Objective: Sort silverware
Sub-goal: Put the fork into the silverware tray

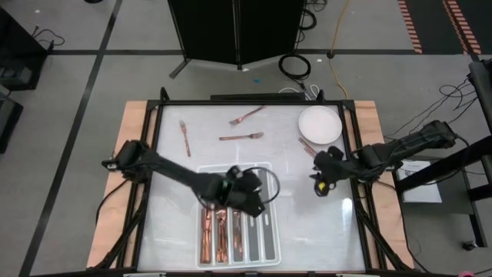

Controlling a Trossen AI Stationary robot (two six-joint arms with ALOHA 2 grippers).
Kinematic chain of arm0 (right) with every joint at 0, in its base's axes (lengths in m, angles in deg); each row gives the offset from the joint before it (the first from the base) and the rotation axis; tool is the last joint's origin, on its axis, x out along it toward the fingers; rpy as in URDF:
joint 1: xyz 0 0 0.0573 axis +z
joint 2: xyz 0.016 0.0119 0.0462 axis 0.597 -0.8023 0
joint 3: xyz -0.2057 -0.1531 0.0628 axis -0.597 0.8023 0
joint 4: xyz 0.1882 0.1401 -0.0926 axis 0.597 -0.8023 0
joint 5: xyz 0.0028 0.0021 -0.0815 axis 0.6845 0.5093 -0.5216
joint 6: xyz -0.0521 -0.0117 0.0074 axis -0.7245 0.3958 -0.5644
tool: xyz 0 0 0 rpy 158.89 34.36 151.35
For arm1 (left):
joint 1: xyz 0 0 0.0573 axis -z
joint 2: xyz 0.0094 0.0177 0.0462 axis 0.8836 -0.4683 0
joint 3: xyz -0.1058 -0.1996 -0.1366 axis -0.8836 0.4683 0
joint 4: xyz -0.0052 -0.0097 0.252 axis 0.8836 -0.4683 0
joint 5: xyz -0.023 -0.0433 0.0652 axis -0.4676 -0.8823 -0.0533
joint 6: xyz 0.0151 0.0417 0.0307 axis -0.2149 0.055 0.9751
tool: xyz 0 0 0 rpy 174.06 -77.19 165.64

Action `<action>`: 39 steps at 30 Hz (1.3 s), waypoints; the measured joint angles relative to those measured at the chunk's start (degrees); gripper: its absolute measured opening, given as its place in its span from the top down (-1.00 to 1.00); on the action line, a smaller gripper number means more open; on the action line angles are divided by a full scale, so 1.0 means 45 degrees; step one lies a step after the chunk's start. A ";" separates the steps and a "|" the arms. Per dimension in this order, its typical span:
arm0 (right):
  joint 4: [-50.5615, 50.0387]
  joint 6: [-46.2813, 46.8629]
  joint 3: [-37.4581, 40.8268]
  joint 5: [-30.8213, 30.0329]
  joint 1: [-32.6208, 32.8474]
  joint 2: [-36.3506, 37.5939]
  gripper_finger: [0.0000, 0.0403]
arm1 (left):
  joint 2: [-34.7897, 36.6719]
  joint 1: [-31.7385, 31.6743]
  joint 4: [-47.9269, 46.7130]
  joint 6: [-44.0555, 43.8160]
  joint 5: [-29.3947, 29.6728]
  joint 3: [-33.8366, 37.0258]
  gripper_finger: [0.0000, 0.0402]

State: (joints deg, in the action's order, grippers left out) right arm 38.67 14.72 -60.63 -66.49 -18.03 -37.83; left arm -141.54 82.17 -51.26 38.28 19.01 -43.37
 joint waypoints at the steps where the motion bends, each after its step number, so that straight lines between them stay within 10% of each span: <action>1: -0.0507 0.0385 0.0000 0.0028 -0.0290 -0.0167 0.26 | 0.0000 -0.0254 0.0672 0.1215 -0.0478 0.0081 0.32; 9: -0.0673 -0.0140 0.0907 0.0391 -0.2993 -0.2165 0.26 | 0.1913 -0.1801 0.2488 0.5597 -0.2215 0.1589 0.32; 16: 0.0434 -0.1644 0.2280 0.1696 -0.5280 -0.2702 0.26 | 0.4997 -0.2063 0.9646 0.8403 -0.3435 0.5801 0.32; 31: 0.0252 -0.2303 0.2336 0.2276 -0.6633 -0.2904 0.34 | 0.7052 -0.2853 2.3203 0.8703 -0.4345 1.4033 0.32; 39: 0.0709 -0.2099 0.2759 0.2992 -0.7079 -0.3261 0.64 | 0.6894 -0.2616 2.4610 0.8862 -0.4624 1.5039 0.32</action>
State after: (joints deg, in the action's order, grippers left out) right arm 41.86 5.28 -48.21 -53.03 -49.89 -52.51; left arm -110.52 70.39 59.48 78.16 -1.80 24.31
